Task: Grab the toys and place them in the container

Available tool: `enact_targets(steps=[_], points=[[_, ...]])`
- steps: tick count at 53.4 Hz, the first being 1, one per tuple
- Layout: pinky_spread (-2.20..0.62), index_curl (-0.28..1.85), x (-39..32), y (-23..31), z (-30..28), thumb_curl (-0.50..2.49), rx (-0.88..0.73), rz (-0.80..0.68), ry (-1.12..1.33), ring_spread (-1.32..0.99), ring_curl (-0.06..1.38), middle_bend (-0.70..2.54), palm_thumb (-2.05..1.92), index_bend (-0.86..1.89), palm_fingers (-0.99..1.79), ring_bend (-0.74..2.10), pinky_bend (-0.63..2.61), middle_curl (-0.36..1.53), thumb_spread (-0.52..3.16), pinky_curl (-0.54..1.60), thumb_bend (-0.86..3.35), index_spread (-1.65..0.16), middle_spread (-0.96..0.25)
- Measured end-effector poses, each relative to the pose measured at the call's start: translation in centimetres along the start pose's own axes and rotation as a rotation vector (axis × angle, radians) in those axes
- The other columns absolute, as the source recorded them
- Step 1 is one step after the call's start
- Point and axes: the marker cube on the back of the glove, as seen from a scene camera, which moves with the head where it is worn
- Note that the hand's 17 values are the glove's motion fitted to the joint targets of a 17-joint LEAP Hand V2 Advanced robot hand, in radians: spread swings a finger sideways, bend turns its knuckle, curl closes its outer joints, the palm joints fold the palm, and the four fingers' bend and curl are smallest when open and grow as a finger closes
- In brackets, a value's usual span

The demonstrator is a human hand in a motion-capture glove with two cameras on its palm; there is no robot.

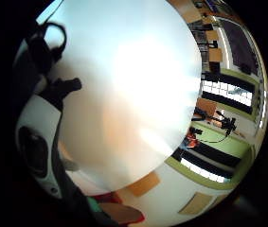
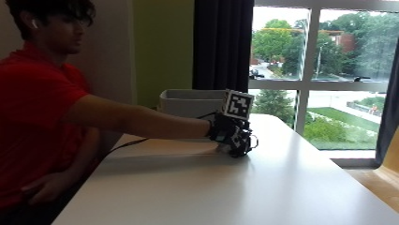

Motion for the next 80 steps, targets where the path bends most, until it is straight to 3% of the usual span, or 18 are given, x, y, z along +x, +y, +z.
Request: enact_targets(steps=[11,19,25,32,45,56,60,62,66,80], points=[[-0.43,0.57,0.9,0.8,0.7,0.56,0.155,-0.009,-0.02,-0.44,0.39,0.44,0.6,0.4,1.13,0.94,0.99,0.36,0.91,0.33,0.13,-0.42,-0.36],[-0.45,0.68,1.4,1.3,0.3,0.65,0.132,0.049,-0.053,-0.45,0.44,0.63,0.62,0.5,1.24,1.01,0.9,0.46,0.72,0.33,0.1,-0.42,-0.4],[-0.45,0.73,3.6,2.1,0.3,0.7,0.137,0.161,0.103,-0.44,0.46,0.73,0.63,0.53,1.24,1.05,0.89,0.52,0.64,0.34,0.09,-0.41,-0.4],[-0.45,0.78,1.6,3.8,-2.6,0.75,0.181,0.066,-0.118,-0.43,0.48,0.79,0.63,0.54,1.21,1.08,0.9,0.56,0.58,0.36,0.07,-0.41,-0.39],[-0.46,0.86,-0.9,8.5,-12.1,0.84,0.3,-0.11,-0.071,-0.43,0.49,0.82,0.62,0.55,1.18,1.1,0.91,0.61,0.5,0.37,0.04,-0.4,-0.37],[-0.46,0.9,-7.0,11.5,-18.0,0.91,0.366,-0.16,-0.149,-0.42,0.49,0.83,0.61,0.55,1.18,1.11,0.91,0.63,0.46,0.38,0.01,-0.4,-0.36],[-0.46,0.91,-9.7,12.1,-19.9,0.93,0.353,-0.046,-0.174,-0.42,0.49,0.82,0.61,0.55,1.18,1.11,0.92,0.64,0.45,0.38,0.01,-0.39,-0.36],[-0.46,0.92,-11.0,12.4,-20.5,0.94,0.332,-0.027,-0.176,-0.42,0.49,0.82,0.61,0.55,1.18,1.11,0.92,0.64,0.45,0.38,0.0,-0.39,-0.36],[-0.46,0.93,-13.9,14.1,-21.1,0.96,0.315,-0.244,-0.151,-0.42,0.49,0.82,0.61,0.54,1.18,1.11,0.92,0.64,0.44,0.39,0.0,-0.39,-0.35],[-0.46,0.96,-20.1,15.9,-20.7,1.02,0.244,-0.344,-0.058,-0.42,0.48,0.78,0.58,0.53,1.15,1.12,0.89,0.65,0.44,0.38,-0.01,-0.4,-0.36]])
